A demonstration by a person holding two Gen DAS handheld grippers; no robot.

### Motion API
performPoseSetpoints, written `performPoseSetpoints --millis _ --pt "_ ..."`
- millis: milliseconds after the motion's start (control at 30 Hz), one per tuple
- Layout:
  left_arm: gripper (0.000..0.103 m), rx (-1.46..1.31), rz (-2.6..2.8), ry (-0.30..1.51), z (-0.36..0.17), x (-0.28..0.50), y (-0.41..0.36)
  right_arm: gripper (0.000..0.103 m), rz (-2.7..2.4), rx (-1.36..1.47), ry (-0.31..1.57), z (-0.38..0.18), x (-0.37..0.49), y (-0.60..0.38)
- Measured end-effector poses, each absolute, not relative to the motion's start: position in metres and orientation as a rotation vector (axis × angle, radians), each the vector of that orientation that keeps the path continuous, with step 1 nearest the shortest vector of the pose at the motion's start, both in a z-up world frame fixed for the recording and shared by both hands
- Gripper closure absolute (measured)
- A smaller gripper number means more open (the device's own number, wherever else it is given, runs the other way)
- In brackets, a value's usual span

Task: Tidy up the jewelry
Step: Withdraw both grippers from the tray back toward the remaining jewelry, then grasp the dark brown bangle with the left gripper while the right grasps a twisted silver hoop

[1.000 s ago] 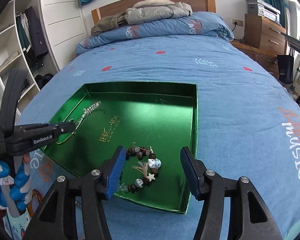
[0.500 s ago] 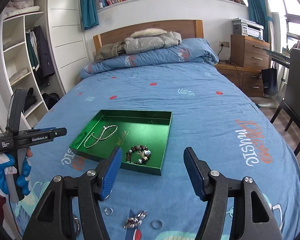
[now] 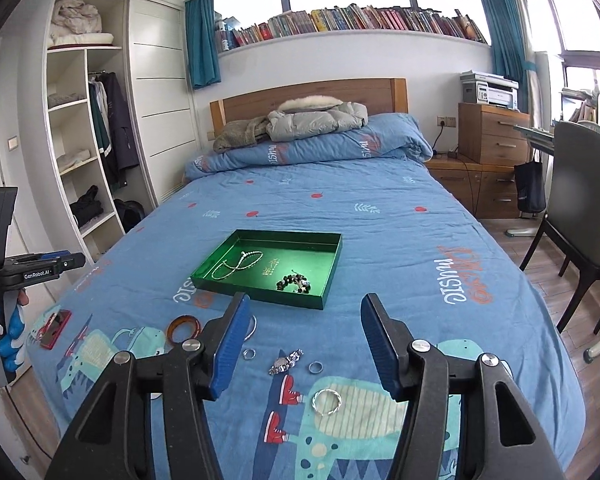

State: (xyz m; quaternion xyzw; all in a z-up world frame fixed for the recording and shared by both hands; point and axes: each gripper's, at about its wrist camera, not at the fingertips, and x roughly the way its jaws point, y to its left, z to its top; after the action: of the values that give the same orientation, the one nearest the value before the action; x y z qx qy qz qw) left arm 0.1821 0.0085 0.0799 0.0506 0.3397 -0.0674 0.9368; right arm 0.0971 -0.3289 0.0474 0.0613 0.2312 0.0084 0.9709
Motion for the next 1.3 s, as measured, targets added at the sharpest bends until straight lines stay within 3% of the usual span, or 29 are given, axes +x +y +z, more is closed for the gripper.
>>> performPoseSetpoints --millis 133,367,700,1000,1300 --pt "0.060 0.120 -0.137 0.678 0.077 0.151 0.013 0.059 0.042 0.116 0.457 0.046 0.079 -0.325" --pt "0.060 0.106 -0.177 0.684 0.054 0.133 0.010 0.068 0.051 0.135 0.494 0.023 0.066 -0.331" --pt "0.061 0.046 -0.270 0.869 -0.046 0.162 -0.004 0.086 0.047 0.173 0.699 -0.060 0.109 -0.353" --pt "0.061 -0.015 -0.271 1.017 -0.114 0.192 -0.011 0.086 0.075 0.149 0.892 -0.127 0.161 -0.350" --pt "0.061 0.013 -0.260 1.089 -0.145 0.221 -0.030 0.085 0.098 0.100 0.962 -0.151 0.195 -0.349"
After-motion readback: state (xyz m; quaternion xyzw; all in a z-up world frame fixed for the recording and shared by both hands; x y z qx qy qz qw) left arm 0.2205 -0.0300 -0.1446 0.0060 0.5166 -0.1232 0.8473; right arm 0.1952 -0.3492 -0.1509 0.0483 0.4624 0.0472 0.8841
